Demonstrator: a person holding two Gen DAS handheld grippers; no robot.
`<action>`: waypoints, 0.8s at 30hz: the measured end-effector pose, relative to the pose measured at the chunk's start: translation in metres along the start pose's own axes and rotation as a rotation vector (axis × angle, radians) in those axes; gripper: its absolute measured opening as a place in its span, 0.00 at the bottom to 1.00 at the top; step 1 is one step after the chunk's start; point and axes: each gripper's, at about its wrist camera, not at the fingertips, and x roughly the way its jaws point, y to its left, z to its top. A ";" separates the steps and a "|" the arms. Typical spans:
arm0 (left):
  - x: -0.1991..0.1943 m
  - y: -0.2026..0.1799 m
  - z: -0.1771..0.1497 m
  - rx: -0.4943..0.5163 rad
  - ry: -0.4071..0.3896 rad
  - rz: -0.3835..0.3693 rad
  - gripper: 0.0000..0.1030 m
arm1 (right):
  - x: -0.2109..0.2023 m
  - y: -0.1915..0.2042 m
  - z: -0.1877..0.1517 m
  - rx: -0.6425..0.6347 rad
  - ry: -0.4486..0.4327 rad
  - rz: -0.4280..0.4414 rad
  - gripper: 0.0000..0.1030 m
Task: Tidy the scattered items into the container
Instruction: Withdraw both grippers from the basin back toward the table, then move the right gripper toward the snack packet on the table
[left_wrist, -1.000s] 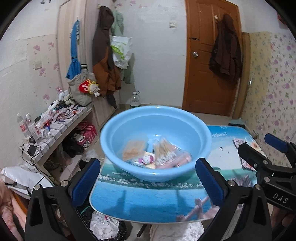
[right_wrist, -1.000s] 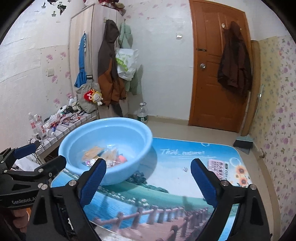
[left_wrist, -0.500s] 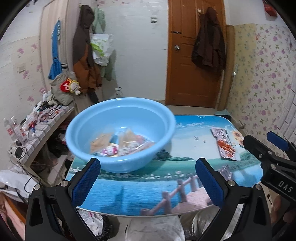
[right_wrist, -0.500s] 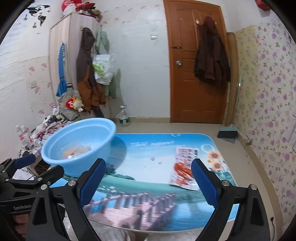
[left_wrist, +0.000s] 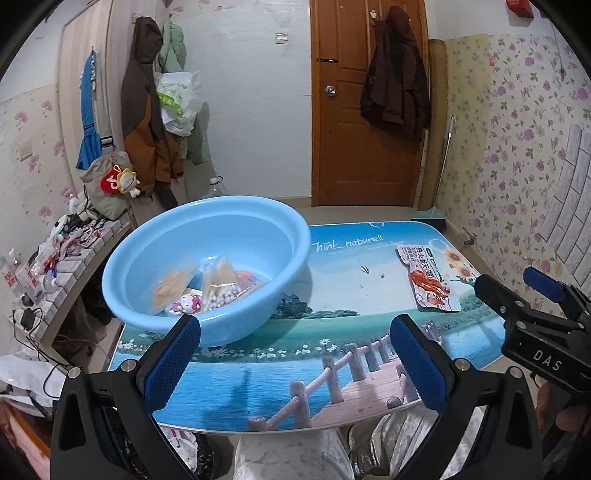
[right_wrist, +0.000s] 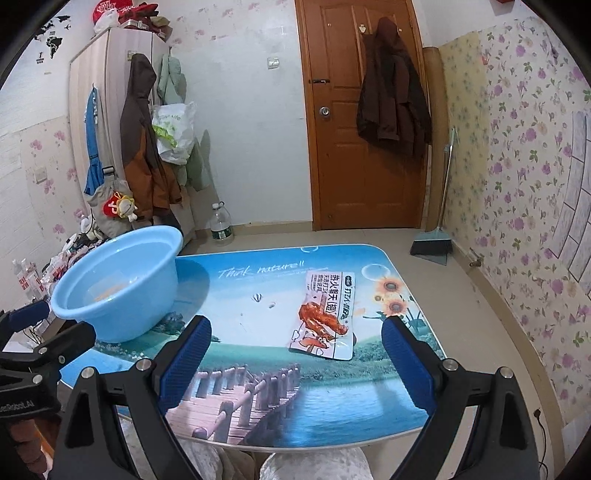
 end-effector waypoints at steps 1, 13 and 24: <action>0.001 -0.002 0.000 0.001 0.004 -0.002 1.00 | 0.001 0.000 0.000 0.001 0.001 -0.002 0.92; 0.016 -0.015 -0.009 0.032 0.046 -0.031 1.00 | 0.025 -0.009 -0.011 0.031 0.061 -0.056 0.92; 0.038 -0.018 -0.018 0.038 0.098 -0.054 1.00 | 0.071 -0.011 -0.014 -0.004 0.130 -0.111 0.92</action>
